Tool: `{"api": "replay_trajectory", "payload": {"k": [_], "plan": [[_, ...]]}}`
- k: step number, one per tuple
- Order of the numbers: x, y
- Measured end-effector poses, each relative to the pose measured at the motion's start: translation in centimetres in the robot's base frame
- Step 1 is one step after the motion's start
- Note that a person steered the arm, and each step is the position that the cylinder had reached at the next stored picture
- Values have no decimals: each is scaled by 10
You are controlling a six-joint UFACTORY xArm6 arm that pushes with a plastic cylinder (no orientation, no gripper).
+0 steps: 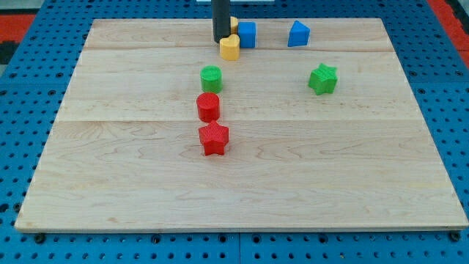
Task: Push the yellow heart into the blue cube
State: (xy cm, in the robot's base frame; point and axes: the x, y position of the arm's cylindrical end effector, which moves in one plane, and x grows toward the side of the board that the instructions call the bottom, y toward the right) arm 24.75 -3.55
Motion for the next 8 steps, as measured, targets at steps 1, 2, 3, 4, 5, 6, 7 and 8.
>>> {"api": "replay_trajectory", "payload": {"k": [1, 2, 3, 4, 5, 6, 7, 8], "plan": [[-20, 26], [-8, 89], [5, 60], [-2, 0], [-42, -41], [-55, -37], [-55, -37], [-53, 18]]}}
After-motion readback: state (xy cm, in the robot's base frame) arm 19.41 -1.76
